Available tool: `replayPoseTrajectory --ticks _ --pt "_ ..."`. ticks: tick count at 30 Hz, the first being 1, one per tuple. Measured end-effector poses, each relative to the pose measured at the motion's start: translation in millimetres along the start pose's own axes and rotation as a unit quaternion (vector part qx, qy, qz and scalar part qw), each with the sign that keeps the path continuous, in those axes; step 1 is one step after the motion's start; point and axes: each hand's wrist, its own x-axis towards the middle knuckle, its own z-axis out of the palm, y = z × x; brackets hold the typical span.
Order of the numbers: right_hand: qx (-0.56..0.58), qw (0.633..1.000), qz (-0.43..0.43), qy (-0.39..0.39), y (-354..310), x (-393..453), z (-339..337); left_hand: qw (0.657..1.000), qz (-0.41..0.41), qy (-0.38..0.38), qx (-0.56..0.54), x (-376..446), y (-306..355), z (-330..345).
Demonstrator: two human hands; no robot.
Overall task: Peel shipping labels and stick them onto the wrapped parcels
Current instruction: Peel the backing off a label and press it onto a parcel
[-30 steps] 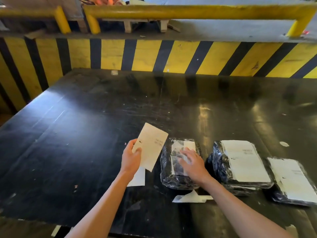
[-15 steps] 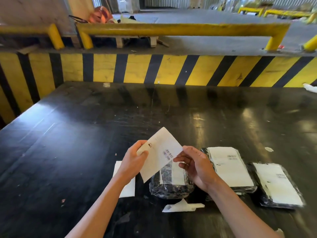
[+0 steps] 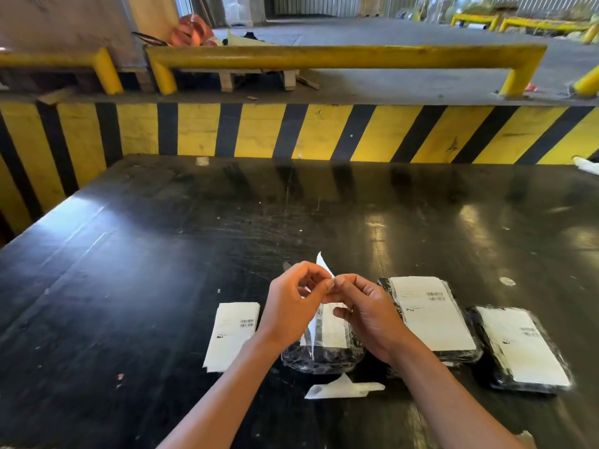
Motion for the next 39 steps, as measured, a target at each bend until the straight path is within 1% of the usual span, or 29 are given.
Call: replayPoseTrajectory --ticks 4,12,17,22,30,36,39 --pt "0.004 1.0 0.001 -0.024 -0.6 -2.0 -3.4 1.0 -0.014 0.01 -0.026 -2.8 -2.9 2.0" --pt "-0.012 0.999 0.002 -0.049 -4.6 -2.8 -7.9 1.0 -0.005 0.01 -0.026 -5.8 -3.1 2.9" --pt "-0.02 0.998 0.008 -0.06 -7.1 -3.5 -10.4 0.999 -0.017 0.003 -0.027 -7.0 -2.3 2.6" --pt "-0.03 0.998 0.009 -0.056 -6.6 -3.5 -13.0 0.998 -0.038 -0.016 -0.038 -8.9 -0.7 3.5" --pt "-0.038 0.998 0.01 -0.055 -7.6 -3.1 -16.2 0.998 -0.047 -0.018 -0.042 -8.2 1.8 3.7" --pt "-0.059 0.997 0.015 -0.053 -10.0 -3.3 -19.6 0.994 -0.068 -0.04 -0.078 -6.7 0.8 1.6" --pt "-0.077 0.995 0.02 -0.057 -10.4 -3.1 -21.5 0.991 -0.091 -0.042 -0.088 -6.5 -0.7 3.2"
